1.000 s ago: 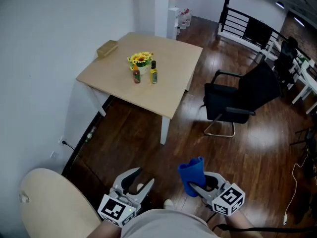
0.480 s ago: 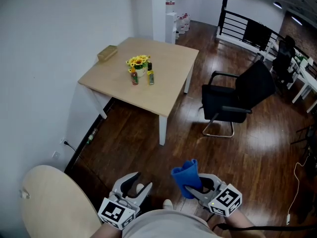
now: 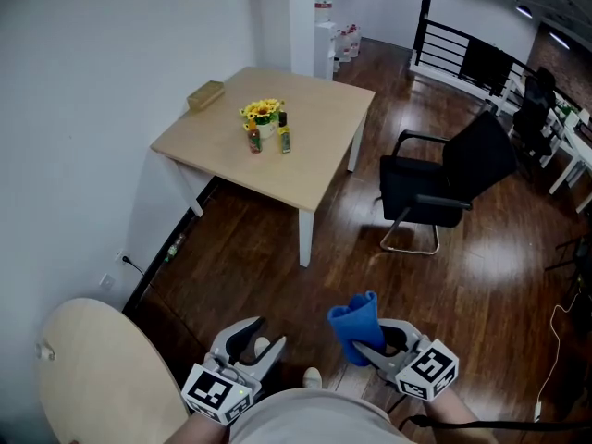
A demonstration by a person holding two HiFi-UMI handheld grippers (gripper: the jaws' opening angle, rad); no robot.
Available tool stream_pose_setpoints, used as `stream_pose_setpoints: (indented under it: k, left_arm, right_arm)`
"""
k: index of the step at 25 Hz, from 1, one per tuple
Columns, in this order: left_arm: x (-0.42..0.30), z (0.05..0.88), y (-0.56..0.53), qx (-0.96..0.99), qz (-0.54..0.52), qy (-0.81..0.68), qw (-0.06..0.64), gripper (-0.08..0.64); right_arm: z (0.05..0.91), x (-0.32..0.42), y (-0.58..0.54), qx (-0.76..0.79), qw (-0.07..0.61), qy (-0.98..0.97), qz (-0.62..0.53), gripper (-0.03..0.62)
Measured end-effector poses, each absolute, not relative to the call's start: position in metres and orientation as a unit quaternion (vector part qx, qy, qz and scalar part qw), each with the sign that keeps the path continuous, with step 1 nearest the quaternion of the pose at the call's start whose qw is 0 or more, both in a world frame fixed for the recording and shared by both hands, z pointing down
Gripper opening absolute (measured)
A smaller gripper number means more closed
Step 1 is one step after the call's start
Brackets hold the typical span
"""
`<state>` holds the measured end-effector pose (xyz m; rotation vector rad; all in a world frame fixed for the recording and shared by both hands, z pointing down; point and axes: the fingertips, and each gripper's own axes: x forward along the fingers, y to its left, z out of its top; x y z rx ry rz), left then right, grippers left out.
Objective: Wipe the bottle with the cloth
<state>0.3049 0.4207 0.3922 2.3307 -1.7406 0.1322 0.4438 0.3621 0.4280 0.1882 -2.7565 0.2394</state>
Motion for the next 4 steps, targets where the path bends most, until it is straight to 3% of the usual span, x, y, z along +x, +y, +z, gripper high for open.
stream_pose_setpoints:
  k: [4]
  left_arm:
    - [0.3104,0.3912,0.4165,0.796,0.051,-0.593,0.113,0.204]
  right_arm:
    - [0.4278,0.4518,0.3586,0.071,0.182,-0.977,0.086,0.153]
